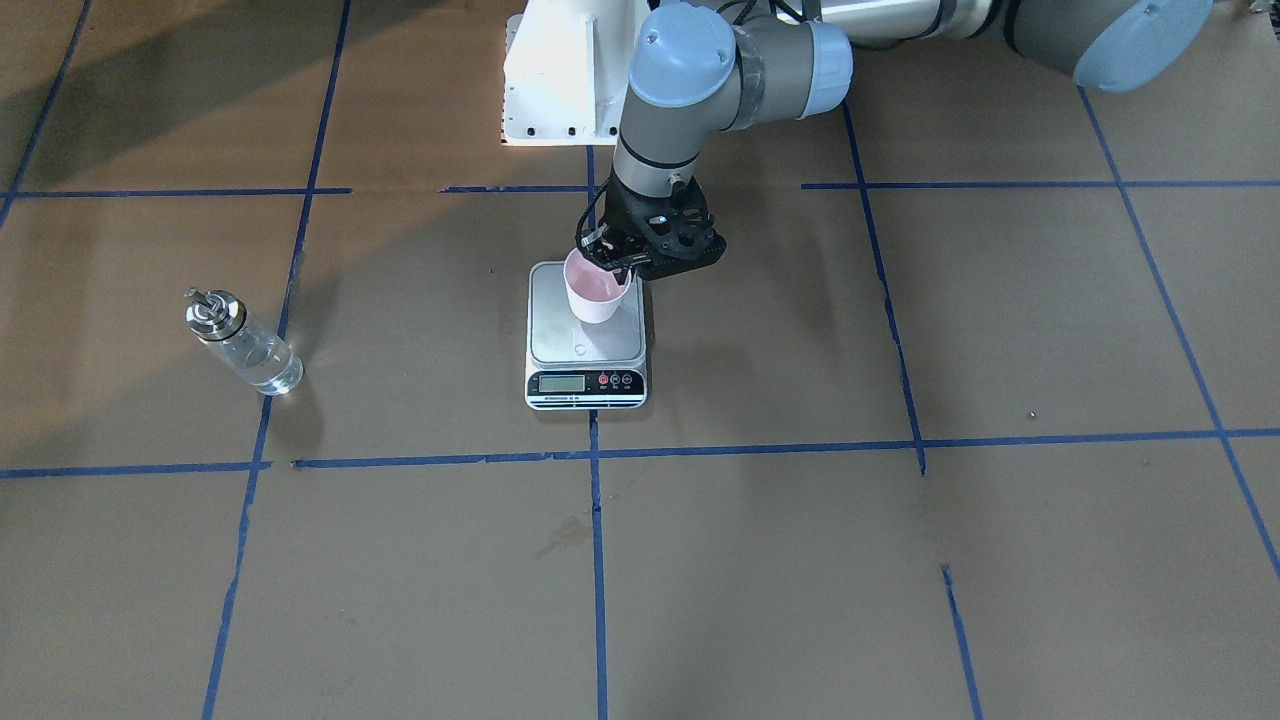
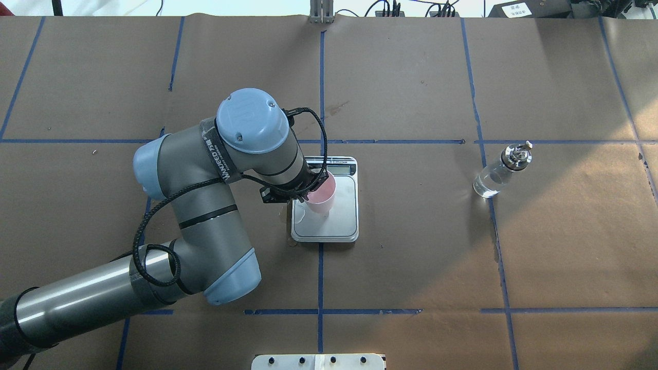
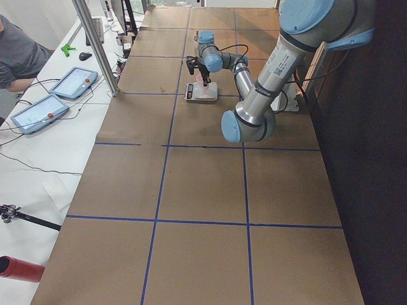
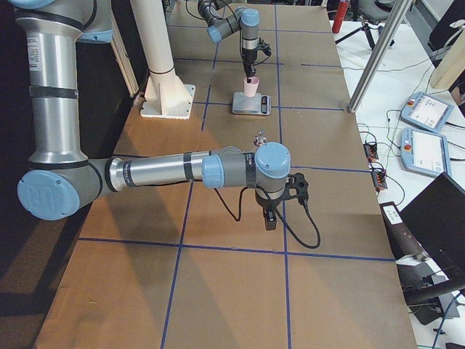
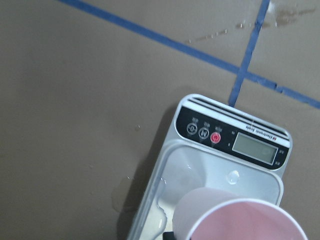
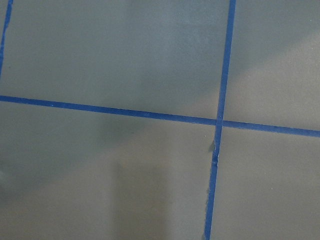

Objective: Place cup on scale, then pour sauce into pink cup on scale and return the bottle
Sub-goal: 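Carry the pink cup with the left gripper onto the scale and lower it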

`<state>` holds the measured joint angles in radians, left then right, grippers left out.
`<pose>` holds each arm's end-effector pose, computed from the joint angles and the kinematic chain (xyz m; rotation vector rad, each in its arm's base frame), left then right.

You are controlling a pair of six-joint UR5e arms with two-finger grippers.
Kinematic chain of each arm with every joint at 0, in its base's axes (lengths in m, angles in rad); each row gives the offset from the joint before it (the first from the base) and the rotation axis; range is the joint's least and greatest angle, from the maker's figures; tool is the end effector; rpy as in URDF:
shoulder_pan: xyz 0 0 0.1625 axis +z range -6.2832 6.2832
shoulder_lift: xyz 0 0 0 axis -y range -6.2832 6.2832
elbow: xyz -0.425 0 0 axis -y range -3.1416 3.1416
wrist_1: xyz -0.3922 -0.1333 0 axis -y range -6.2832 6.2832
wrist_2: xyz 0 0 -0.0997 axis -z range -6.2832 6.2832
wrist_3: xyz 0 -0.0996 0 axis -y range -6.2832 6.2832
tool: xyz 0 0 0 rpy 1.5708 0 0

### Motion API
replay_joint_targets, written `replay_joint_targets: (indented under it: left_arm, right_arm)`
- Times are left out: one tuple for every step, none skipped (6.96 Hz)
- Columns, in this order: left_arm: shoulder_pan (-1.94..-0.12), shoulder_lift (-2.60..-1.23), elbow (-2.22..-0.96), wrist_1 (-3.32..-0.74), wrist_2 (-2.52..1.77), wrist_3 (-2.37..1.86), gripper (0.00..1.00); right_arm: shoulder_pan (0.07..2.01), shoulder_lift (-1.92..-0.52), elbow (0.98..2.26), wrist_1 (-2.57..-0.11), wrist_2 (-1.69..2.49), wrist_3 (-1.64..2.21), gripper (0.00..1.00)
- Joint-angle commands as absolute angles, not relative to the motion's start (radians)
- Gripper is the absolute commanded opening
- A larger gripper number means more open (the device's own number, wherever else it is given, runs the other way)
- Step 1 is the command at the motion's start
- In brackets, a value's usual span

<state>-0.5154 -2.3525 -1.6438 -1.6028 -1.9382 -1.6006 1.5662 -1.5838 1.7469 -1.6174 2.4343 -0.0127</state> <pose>0.5540 -0.4259 0.1497 -0.1226 0.9370 -0.3415 0.0553 -0.4883 0.5765 0.1127 -0.8621 -0.0665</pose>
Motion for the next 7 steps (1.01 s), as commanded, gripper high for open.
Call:
replay_joint_targets:
  left_arm:
    - [-0.503, -2.382, -1.592, -1.620, -1.934, -1.605, 0.00]
    - [-0.503, -2.381, -1.594, -1.637, -1.934, -1.605, 0.11]
    - [-0.505, -2.372, -1.603, -1.637, -1.933, -1.594, 0.83]
    - [-0.508, -2.367, -1.626, -1.628, -1.931, -1.594, 1.00]
    - [-0.526, -2.317, -1.705, -1.605, -1.933, -1.592, 1.00]
    - [-0.561, -2.292, -1.782, -1.535, -1.936, -1.588, 1.00]
    - [-0.610, -2.293, -1.843, -1.466, -1.939, -1.512, 1.00]
  right_arm:
    - [1.566, -1.580, 1.750, -1.615, 2.439, -0.005, 1.00]
    - [1.566, -1.580, 1.753, -1.615, 2.439, -0.005, 1.00]
    - [1.566, -1.580, 1.765, -1.617, 2.439, -0.003, 1.00]
    - [1.566, -1.580, 1.778, -1.620, 2.439, 0.000, 1.00]
    - [1.566, -1.580, 1.810, -1.627, 2.442, 0.046, 1.00]
    - [1.557, -1.585, 1.868, -1.628, 2.445, 0.169, 1.00]
    - [1.505, -1.623, 1.963, -1.629, 2.436, 0.237, 1.00]
